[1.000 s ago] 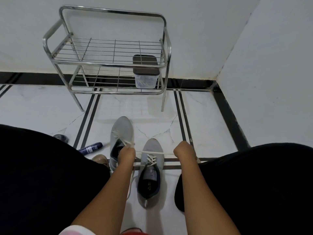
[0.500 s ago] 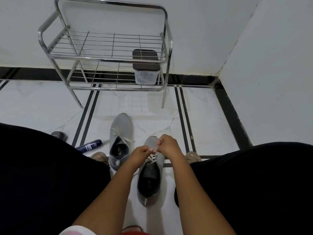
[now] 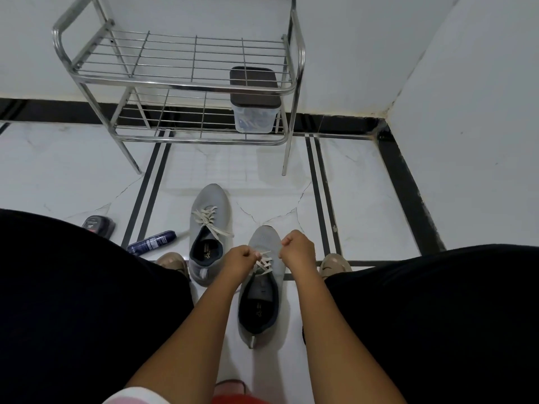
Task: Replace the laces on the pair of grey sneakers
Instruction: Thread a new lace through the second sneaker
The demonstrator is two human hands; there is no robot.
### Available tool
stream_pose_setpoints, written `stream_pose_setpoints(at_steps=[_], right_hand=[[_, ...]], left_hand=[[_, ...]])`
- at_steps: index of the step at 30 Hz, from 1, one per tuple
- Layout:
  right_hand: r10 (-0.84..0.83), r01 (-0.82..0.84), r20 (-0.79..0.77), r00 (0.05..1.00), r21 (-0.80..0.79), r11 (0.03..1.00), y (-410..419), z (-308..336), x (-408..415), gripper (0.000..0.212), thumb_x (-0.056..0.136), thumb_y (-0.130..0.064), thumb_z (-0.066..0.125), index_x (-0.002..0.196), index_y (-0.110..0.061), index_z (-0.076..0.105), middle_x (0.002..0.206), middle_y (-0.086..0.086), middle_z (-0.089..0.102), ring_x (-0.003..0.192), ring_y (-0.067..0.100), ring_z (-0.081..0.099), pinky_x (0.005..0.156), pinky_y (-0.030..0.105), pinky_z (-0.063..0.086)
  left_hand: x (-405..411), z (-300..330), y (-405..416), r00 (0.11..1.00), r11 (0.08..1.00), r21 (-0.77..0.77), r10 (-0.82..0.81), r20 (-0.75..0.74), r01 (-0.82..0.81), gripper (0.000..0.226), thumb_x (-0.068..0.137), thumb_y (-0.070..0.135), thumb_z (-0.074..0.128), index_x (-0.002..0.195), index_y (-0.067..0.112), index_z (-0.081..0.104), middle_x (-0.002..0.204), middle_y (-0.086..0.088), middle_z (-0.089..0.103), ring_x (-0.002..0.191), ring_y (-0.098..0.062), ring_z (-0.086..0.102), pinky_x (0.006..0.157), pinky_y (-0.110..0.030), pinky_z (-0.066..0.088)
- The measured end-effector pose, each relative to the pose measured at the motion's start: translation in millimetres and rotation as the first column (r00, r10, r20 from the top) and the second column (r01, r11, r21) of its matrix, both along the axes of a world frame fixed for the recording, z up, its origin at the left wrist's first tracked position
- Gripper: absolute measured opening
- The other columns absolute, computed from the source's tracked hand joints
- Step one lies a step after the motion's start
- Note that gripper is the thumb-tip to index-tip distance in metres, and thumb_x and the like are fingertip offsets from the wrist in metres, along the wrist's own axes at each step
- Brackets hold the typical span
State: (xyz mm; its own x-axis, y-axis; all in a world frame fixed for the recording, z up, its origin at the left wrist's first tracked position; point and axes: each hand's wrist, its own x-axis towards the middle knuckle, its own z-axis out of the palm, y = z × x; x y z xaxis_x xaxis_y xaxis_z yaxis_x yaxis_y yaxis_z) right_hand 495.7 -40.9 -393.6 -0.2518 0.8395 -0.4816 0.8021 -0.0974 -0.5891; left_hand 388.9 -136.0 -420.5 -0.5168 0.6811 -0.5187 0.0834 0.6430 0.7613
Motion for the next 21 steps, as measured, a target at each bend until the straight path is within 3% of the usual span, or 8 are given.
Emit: stream_pose_setpoints(at_steps=[4, 6, 8, 11, 15, 17, 21], right_hand=[[0.198, -0.170, 0.177, 0.964, -0.161, 0.972, -11.5, -24.2, 6.0, 0.005, 0.083, -0.016, 0.058, 0.086, -0.012, 0.058, 0.090, 0.010, 0.058, 0.083, 0.025, 0.055, 0.068, 0.025, 0.040], [0.267, -0.222, 0.187, 0.945, -0.228, 0.948, -30.6, -41.5, 14.0, 0.016, 0.084, -0.025, 0.064, 0.091, -0.011, 0.061, 0.094, 0.011, 0.061, 0.087, 0.025, 0.058, 0.069, 0.025, 0.041], [0.193, -0.160, 0.127, 0.973, -0.236, 0.959, -44.9, -54.0, 25.6, 0.020, 0.087, -0.020, 0.059, 0.104, -0.011, 0.065, 0.107, 0.012, 0.065, 0.099, 0.028, 0.061, 0.072, 0.024, 0.041], [0.004, 0.013, 0.060, 0.998, -0.291, 0.957, -46.7, -62.5, 34.7, 0.023, 0.087, -0.012, 0.055, 0.107, -0.013, 0.068, 0.108, 0.012, 0.068, 0.100, 0.028, 0.062, 0.074, 0.026, 0.046], [-0.073, 0.076, 0.021, 0.997, -0.356, 0.931, -41.7, -69.3, 34.7, 0.025, 0.083, -0.008, 0.056, 0.103, -0.013, 0.069, 0.104, 0.014, 0.068, 0.098, 0.030, 0.063, 0.085, 0.039, 0.056], [-0.087, 0.084, 0.010, 0.996, -0.366, 0.927, -42.1, -71.7, 34.9, 0.026, 0.083, -0.008, 0.056, 0.104, -0.015, 0.069, 0.103, 0.012, 0.068, 0.097, 0.029, 0.063, 0.085, 0.040, 0.056], [-0.086, 0.082, 0.005, 0.996, -0.363, 0.928, -40.3, -73.6, 33.9, 0.028, 0.084, -0.007, 0.055, 0.106, -0.017, 0.068, 0.104, 0.011, 0.067, 0.099, 0.029, 0.062, 0.085, 0.036, 0.055]], left_hand=[[4.1, -15.7, -0.6, 0.999, 0.994, -0.110, -0.019, -0.030, 0.016, 0.017, 0.083, 0.025, 0.069, 0.067, 0.022, 0.064, 0.067, 0.004, 0.061, 0.076, -0.021, 0.061, 0.069, -0.027, 0.046], [8.7, -24.6, -1.8, 0.995, 0.984, -0.171, -0.065, -0.078, 0.051, 0.020, 0.075, 0.031, 0.070, 0.058, 0.029, 0.062, 0.071, 0.006, 0.066, 0.085, -0.023, 0.066, 0.082, -0.035, 0.053], [13.2, -27.8, -3.2, 0.982, 0.964, -0.258, -0.109, -0.157, 0.065, 0.018, 0.070, 0.036, 0.067, 0.053, 0.035, 0.061, 0.082, 0.007, 0.068, 0.091, -0.020, 0.064, 0.089, -0.040, 0.050], [19.1, -29.8, -7.7, 0.964, 0.943, -0.330, -0.134, -0.228, 0.053, 0.016, 0.068, 0.041, 0.066, 0.053, 0.036, 0.062, 0.102, 0.008, 0.065, 0.106, -0.021, 0.057, 0.096, -0.040, 0.042], [28.2, -38.5, -7.2, 0.931, 0.919, -0.371, -0.242, -0.273, 0.131, 0.008, 0.078, 0.040, 0.063, 0.075, 0.035, 0.069, 0.126, 0.007, 0.046, 0.127, -0.023, 0.038, 0.112, -0.045, 0.025], [31.0, -40.3, -5.2, 0.935, 0.928, -0.352, -0.226, -0.275, 0.121, 0.006, 0.078, 0.040, 0.064, 0.077, 0.037, 0.070, 0.131, 0.008, 0.043, 0.128, -0.021, 0.034, 0.113, -0.045, 0.021], [33.5, -44.5, -3.7, 0.946, 0.943, -0.326, -0.159, -0.284, 0.061, 0.011, 0.079, 0.036, 0.061, 0.080, 0.036, 0.072, 0.130, 0.007, 0.044, 0.125, -0.021, 0.036, 0.108, -0.042, 0.028]])
